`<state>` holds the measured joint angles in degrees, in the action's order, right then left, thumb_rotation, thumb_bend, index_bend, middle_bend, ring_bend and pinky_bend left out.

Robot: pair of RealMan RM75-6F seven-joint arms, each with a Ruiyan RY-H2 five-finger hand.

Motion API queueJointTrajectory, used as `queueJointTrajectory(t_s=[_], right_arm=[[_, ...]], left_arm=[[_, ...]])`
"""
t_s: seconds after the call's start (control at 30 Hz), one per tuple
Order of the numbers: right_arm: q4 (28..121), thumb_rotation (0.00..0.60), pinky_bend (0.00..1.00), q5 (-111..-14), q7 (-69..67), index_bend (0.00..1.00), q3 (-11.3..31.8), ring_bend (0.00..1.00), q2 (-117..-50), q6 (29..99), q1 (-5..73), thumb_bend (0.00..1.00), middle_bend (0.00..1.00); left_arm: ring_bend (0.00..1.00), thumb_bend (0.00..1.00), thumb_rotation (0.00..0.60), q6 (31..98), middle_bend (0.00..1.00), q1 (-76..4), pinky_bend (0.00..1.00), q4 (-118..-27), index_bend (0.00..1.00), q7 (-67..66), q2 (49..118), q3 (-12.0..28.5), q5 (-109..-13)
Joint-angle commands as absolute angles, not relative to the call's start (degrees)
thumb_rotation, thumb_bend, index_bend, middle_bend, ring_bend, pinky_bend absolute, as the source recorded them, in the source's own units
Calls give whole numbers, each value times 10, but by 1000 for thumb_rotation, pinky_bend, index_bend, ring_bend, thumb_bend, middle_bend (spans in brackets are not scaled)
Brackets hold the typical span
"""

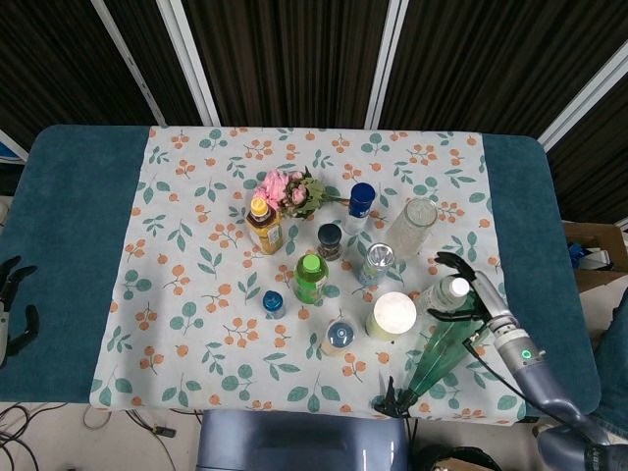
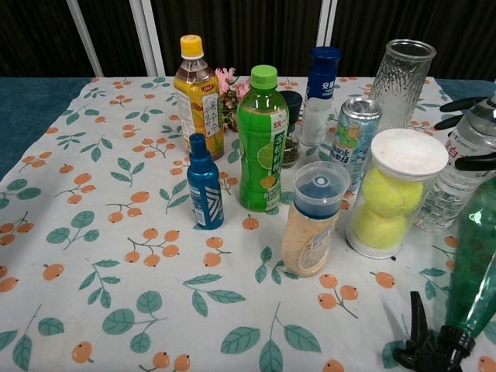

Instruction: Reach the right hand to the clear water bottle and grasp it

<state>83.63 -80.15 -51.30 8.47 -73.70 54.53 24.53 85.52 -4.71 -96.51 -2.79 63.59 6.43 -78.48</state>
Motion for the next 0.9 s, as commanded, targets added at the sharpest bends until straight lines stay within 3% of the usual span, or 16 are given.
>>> queueJointTrajectory(t_s=[0.03,0.3,0.5,0.9], right_arm=[[847,600,218,-804,-508,187,78,142,-733,554,239,192,207],[843,600,218,-806,-486,244,68,187,-734,560,234,192,253],[842,600,242,-806,-478,341,64,292,-737,553,238,196,349],[845,600,305,-793,-474,480,71,388,-745,556,239,299,450]], left_arm=[[110,588,600,854,74,-47,1,-966,191,-29,636,64,-784],[110,589,600,854,74,-47,0,-968,191,-31,636,64,-783],[110,589,600,854,74,-47,0,-968,191,-33,636,63,-783],[110,589,600,853,74,-48,0,-969,191,-32,635,64,-781]])
